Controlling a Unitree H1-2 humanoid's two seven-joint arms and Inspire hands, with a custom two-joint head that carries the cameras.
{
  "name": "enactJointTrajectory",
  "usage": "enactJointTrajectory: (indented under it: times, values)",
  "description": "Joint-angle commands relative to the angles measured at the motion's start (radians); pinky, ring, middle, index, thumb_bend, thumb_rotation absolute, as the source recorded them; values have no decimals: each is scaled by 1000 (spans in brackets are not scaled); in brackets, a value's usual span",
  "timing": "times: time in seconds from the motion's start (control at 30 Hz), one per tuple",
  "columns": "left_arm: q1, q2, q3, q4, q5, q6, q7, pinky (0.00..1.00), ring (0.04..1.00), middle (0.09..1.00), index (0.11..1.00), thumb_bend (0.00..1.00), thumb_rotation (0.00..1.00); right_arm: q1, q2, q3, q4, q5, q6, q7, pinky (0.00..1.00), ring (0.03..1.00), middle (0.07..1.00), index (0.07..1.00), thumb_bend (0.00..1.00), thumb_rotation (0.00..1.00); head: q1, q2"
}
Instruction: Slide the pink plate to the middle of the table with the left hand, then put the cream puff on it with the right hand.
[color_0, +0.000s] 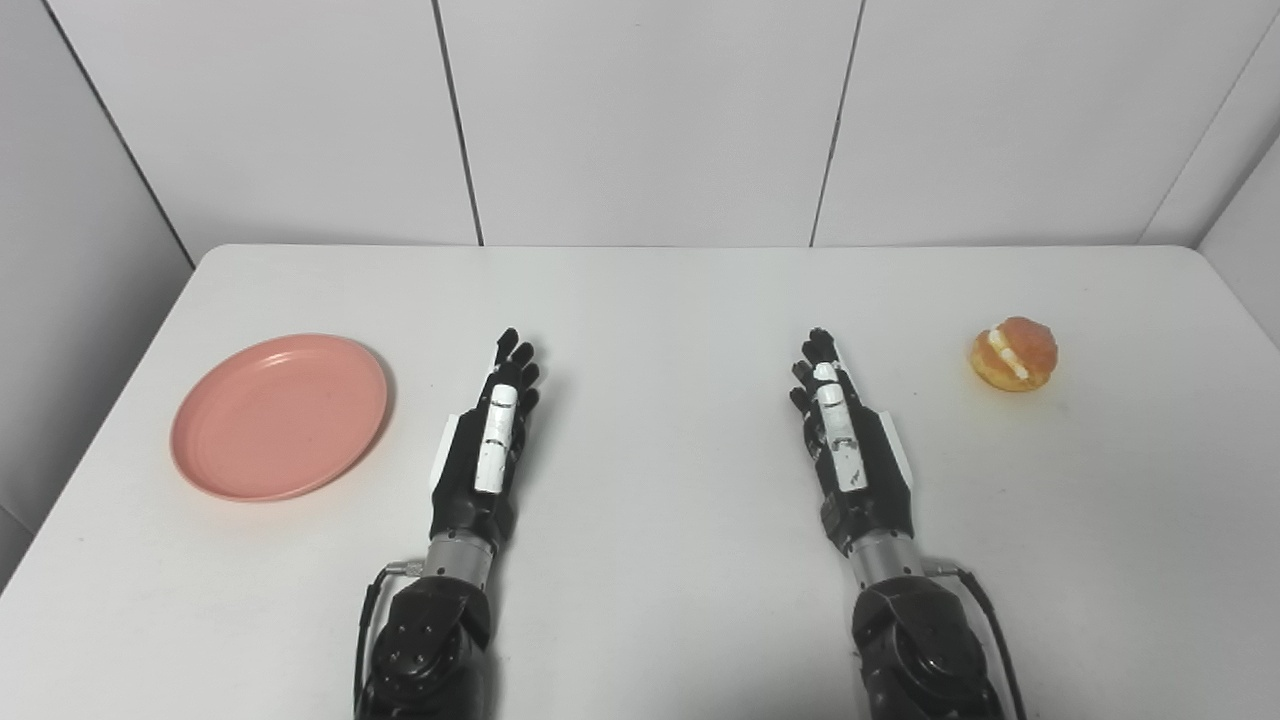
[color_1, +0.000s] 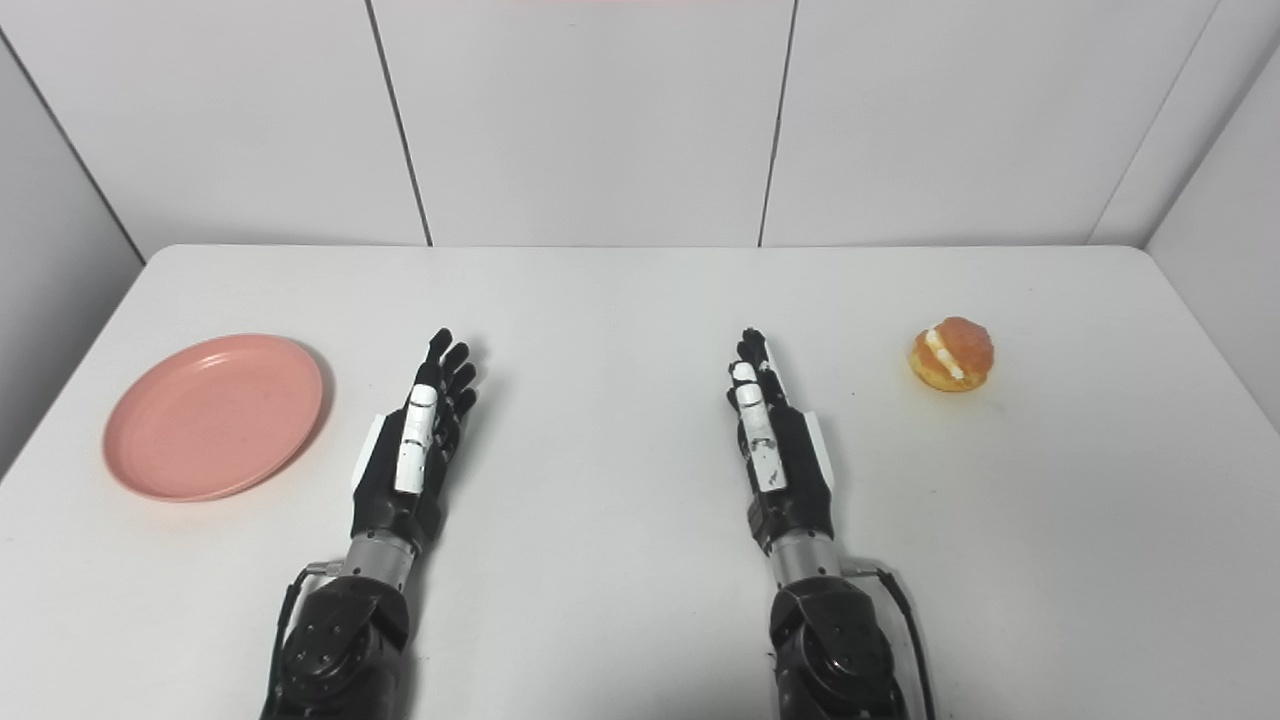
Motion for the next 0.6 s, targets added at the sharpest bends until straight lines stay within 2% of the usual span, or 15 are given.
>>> enactJointTrajectory:
  times: [0.0, 0.03, 0.07, 0.1, 0.2, 0.27, 0.3, 0.37, 0.4, 0.43, 0.57]
  values:
    - [6, -6, 7, 11, -1, -34, 14, 982, 960, 960, 890, 605, 834, 3, 9, -4, -24, 4, -9, 1, 1000, 985, 985, 965, 616, 839, 2, -1]
    - [6, -6, 6, 13, 4, -41, 15, 983, 960, 959, 876, 600, 837, 4, 10, -5, -25, 4, -8, 0, 1000, 983, 981, 962, 627, 828, 2, -1]
    - [8, 5, -6, 9, 15, -25, 2, 987, 968, 966, 895, 605, 867, 6, 8, -4, -28, 3, -4, 1, 1000, 982, 980, 961, 629, 828, 4, -3]
    - [8, 13, -15, 6, 20, -11, -9, 996, 990, 989, 966, 624, 948, 7, 7, -3, -30, 1, -2, 2, 1000, 985, 983, 965, 621, 841, 4, -3]
    - [16, 23, -31, -16, 21, 17, -19, 1000, 999, 999, 995, 626, 991, 10, 0, 0, -32, 2, -3, 10, 1000, 986, 987, 971, 611, 855, 3, -8]
    - [21, 9, -23, -18, 15, 0, -1, 1000, 1000, 1000, 999, 630, 975, 13, -2, -2, -32, 5, -8, 13, 1000, 985, 989, 976, 620, 851, 4, -13]
    - [23, 0, -16, -18, 11, -10, 10, 983, 975, 975, 936, 623, 903, 14, -2, -3, -33, 6, -9, 13, 1000, 983, 986, 973, 625, 844, 4, -13]
    - [26, -16, -8, -15, 5, -20, 24, 966, 953, 958, 901, 613, 845, 20, -1, -4, -37, 6, -10, 10, 1000, 981, 983, 970, 632, 836, 7, -18]
    - [29, -9, -17, -22, 15, -3, 16, 962, 948, 955, 896, 611, 833, 22, -2, -5, -37, 8, -11, 11, 1000, 981, 982, 969, 634, 834, 10, -20]
    - [32, 0, -27, -30, 26, 16, 7, 989, 973, 987, 961, 632, 937, 24, -3, -5, -38, 8, -8, 11, 1000, 983, 985, 973, 656, 828, 10, -20]
    - [46, 34, -62, -58, 56, 63, -24, 1000, 998, 999, 997, 631, 995, 31, -9, -3, -55, 33, 25, 28, 1000, 998, 998, 992, 654, 831, 14, -31]
